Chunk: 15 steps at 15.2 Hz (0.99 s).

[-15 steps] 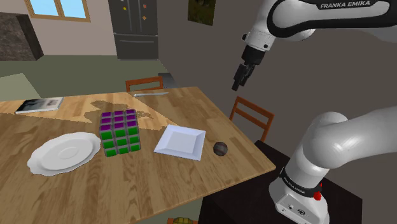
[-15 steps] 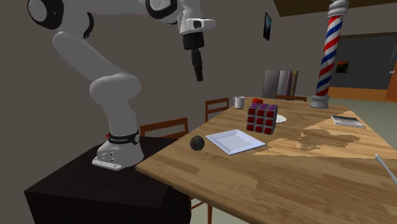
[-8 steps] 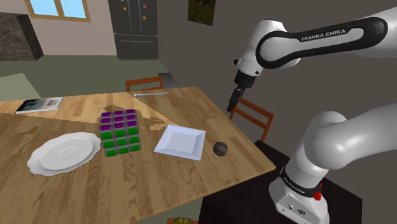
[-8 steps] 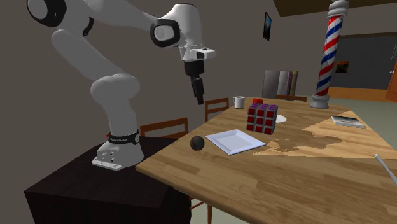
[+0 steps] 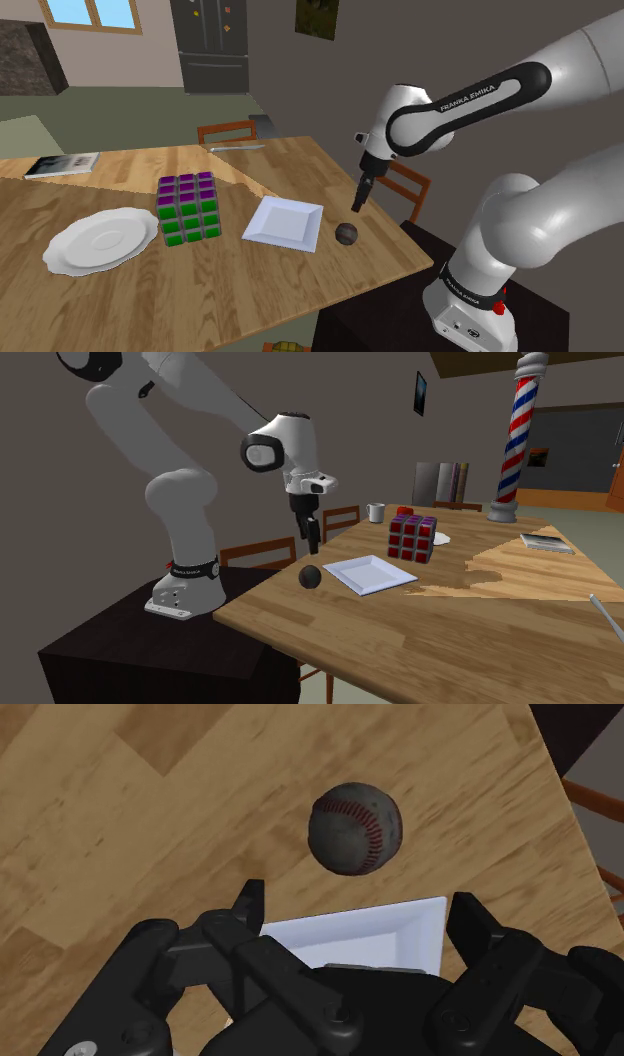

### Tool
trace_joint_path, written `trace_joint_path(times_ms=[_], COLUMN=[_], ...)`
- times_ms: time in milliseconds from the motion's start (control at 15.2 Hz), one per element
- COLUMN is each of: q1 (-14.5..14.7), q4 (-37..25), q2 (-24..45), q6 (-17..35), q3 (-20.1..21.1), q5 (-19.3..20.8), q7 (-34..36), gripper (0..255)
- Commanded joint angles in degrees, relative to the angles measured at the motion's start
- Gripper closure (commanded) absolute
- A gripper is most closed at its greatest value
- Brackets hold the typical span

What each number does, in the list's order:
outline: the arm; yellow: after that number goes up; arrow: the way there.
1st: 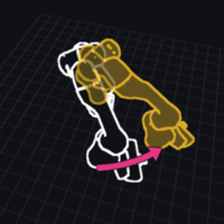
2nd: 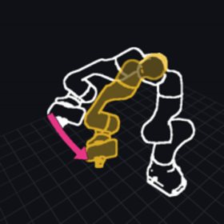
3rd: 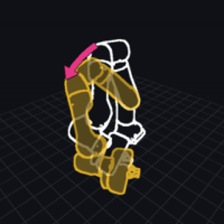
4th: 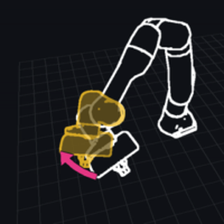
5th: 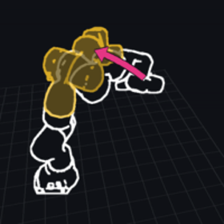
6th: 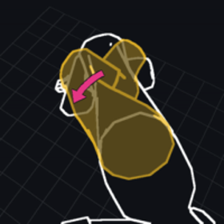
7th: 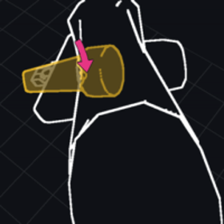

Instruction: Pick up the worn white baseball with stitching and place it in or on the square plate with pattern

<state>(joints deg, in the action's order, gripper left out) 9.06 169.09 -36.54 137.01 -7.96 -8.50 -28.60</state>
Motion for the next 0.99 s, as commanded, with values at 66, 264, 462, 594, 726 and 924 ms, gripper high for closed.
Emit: trace_joint_path(times_ms=[66, 264, 462, 594, 726, 924], q1=[3.07, 6.35, 8.76, 10.79, 14.08, 14.07], q4=[2.34, 3.47, 3.61, 3.56, 3.27, 3.27], q2=[5.79, 11.27, 15.02, 17.65, 21.17, 21.17], q6=[7.55, 13.57, 17.53, 20.14, 23.38, 23.38], q3=[-1.67, -3.77, -4.89, -5.90, -7.62, -7.61], q5=[-2.13, -4.78, -7.28, -9.48, -13.29, -13.30], q7=[-4.08, -8.08, -9.69, -11.14, -13.71, -13.72], gripper=[0, 0, 0, 0, 0, 0])
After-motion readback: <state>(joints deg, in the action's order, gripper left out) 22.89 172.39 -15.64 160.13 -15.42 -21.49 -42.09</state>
